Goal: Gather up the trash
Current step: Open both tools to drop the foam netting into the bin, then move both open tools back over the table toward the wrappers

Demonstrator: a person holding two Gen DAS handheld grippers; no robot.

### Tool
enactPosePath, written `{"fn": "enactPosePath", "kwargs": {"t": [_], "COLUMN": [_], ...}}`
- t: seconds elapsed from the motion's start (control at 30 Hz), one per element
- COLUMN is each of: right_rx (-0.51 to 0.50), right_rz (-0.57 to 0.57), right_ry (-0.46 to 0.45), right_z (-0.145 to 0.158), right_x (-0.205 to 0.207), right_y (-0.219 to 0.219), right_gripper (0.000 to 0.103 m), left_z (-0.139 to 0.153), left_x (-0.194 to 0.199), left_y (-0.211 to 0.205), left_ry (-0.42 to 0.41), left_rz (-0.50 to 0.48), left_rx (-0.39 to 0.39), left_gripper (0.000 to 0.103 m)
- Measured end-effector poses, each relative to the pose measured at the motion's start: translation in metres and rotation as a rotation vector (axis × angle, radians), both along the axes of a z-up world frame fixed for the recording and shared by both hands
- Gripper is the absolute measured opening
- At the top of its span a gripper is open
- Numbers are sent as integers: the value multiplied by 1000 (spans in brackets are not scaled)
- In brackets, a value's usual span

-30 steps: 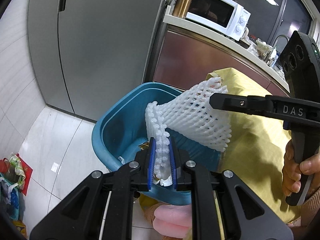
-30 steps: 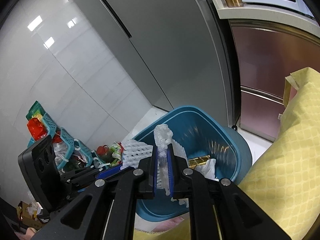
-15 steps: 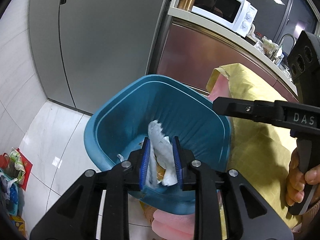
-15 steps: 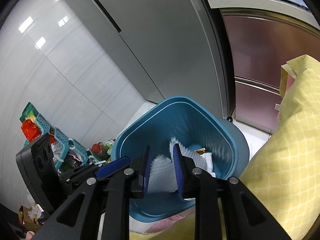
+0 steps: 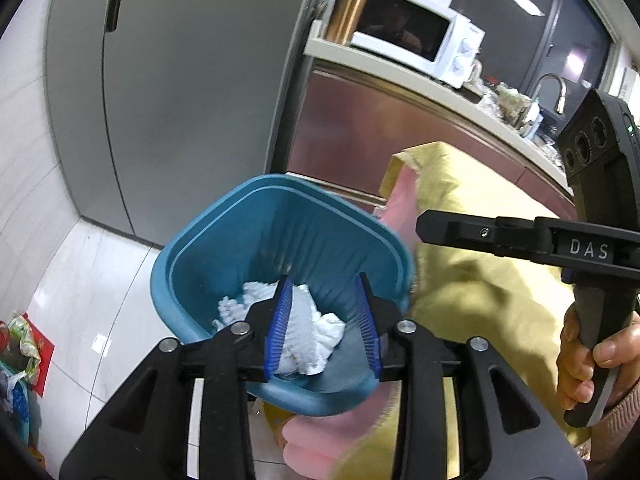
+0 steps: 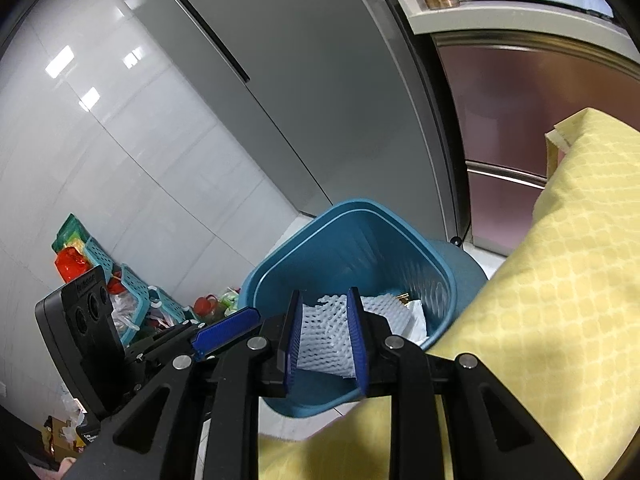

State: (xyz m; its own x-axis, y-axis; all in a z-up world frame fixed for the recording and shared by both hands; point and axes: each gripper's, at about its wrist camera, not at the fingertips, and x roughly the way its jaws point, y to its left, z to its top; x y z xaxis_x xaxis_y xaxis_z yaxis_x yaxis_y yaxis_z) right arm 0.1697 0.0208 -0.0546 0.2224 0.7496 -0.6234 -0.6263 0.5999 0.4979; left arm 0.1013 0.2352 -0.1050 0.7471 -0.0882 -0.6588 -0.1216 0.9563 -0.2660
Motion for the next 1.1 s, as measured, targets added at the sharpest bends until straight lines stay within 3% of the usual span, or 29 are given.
{"fn": "enactPosePath", "kwargs": {"t": [0.3, 0.63, 1.1], "right_rx": [46, 71, 67], "right_rz": [-32, -139, -481], "right_ry": [-49, -143, -181], "right_z": [23, 50, 40], "right_x": [-26, -56, -92], "right_y": [-56, -137, -287], "right_gripper": [31, 36, 38], "left_z": [26, 34, 34], "left_x": [-21, -26, -32], "left_y": [-43, -120, -241], "left_ry": [-80, -101, -77], "left_rz": [-123, -336, -644], "left_rx": [5, -19, -85], "left_gripper": [44, 45, 48]}}
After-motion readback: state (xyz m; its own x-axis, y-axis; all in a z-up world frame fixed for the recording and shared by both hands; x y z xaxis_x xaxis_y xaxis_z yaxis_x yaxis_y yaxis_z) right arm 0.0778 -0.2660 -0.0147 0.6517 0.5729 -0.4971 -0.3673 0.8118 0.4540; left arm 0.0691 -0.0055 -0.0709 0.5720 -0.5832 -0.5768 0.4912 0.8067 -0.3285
